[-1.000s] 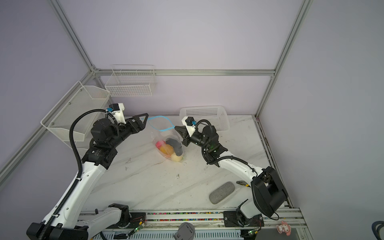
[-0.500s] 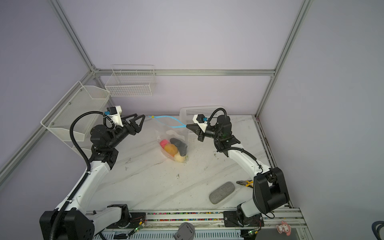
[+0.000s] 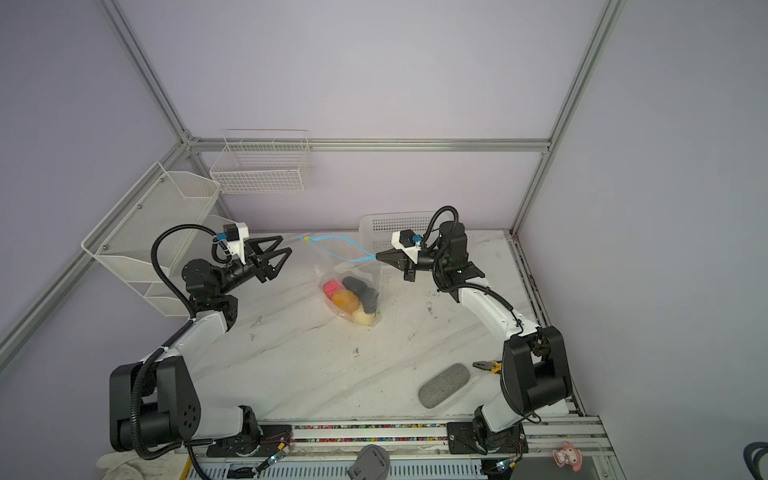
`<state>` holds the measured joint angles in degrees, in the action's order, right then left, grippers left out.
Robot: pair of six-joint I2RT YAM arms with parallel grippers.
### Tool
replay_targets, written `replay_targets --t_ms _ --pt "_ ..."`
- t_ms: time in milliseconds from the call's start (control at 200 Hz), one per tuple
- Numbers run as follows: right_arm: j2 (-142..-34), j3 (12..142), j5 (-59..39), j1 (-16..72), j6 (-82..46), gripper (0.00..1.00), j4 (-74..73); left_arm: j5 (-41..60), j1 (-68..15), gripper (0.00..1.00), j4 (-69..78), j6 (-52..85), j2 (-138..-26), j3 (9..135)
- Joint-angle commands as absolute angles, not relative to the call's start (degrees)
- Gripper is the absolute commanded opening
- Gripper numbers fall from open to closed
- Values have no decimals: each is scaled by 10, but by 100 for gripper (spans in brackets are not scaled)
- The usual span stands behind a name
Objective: Place the food in the zip-top bag and seal the zipper
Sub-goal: 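Hold the bag zipper taut between both grippers and raise it higher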
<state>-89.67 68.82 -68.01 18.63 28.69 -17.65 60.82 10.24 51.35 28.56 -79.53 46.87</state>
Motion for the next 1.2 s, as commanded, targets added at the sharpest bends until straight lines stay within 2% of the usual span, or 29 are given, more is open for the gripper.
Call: replay_targets --t_ms 0,415,750,930,1195 --pt "-915 711 -733 183 334 0 -147 640 106 72 540 243 -832 481" --pt "-948 756 -746 184 364 0 -79 671 101 72 661 294 -958 554" --pt "-934 781 -750 184 378 0 -39 685 98 72 617 219 -989 611" --pt "-926 794 -756 183 387 0 -23 692 98 72 667 269 -1012 635" --pt "-923 802 -758 183 388 0 -19 711 89 72 645 251 -1024 656"
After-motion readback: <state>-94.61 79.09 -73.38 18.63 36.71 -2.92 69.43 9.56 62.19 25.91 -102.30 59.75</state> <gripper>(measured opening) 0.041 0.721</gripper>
